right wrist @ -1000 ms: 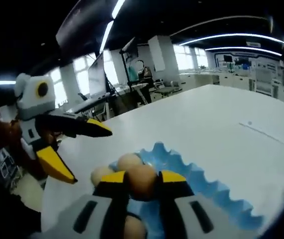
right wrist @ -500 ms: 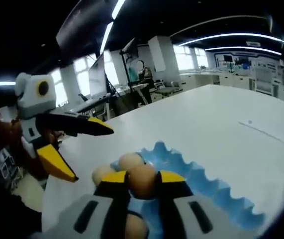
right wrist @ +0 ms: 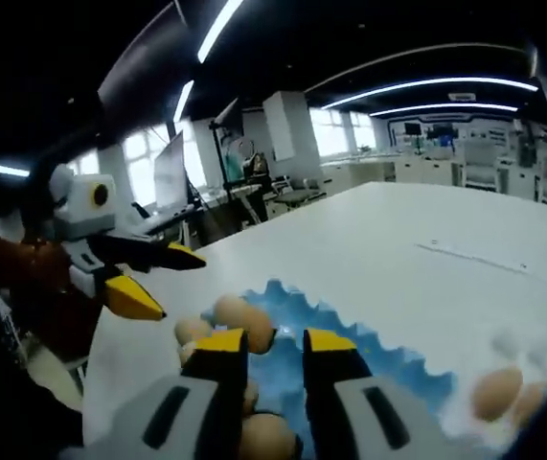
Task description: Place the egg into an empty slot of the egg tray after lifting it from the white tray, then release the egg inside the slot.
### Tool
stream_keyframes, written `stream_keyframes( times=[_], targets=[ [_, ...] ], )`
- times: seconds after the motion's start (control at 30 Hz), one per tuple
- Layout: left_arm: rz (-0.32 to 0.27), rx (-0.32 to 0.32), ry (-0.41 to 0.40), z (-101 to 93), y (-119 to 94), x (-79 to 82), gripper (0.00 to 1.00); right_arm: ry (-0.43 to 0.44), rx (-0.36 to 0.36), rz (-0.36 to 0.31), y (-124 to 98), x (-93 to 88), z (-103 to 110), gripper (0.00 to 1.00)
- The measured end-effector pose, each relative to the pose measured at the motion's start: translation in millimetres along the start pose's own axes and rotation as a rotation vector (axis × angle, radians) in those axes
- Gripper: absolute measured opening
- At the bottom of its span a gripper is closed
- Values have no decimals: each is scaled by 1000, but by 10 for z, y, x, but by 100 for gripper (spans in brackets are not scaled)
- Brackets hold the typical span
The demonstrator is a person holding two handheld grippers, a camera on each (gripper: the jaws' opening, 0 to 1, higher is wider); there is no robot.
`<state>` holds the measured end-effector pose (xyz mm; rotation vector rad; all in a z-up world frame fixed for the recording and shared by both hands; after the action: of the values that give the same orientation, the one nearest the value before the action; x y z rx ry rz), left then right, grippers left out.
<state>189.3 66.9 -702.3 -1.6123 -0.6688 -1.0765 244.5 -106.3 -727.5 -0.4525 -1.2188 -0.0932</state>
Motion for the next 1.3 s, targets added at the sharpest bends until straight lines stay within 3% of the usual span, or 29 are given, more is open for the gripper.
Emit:
stream_keyframes(
  times=[0.23, 0.4, 0.6, 0.7, 1.0, 1.3],
  targets=[
    [0, -8, 4, -19, 14, 10, 64, 32, -119, -12, -365, -99, -145, 22],
    [-1, -8, 3, -21, 14, 9, 64, 70, -216, -55, -648, -143, -264, 22],
    [-9, -3, -3, 0, 10, 17, 64, 53, -401, -63, -1070, -193, -491, 22],
    [-6, -4, -1, 5, 16, 12, 63, 85, -433, -71, -1222, -237, -563, 22],
    [-3, -7, 1, -7, 33, 10, 63, 59, -578, -53, -1595, -322, -680, 22],
    [-1, -9, 5, -21, 40, 11, 62, 72, -689, -37, -1852, -400, -809, 22]
  ],
)
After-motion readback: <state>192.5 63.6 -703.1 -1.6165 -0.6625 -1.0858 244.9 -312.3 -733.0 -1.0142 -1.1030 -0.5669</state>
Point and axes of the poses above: the point that each gripper's makers call its tool centre point, and the gripper's own axes: y roughly forward along the fingers, z roughly to its left, x roughly out of its top, the point moved 6 cm from there along -y, roughly backward along the fingers, and after that the axes turned 10 degrees about x, right-handed, at the moved point
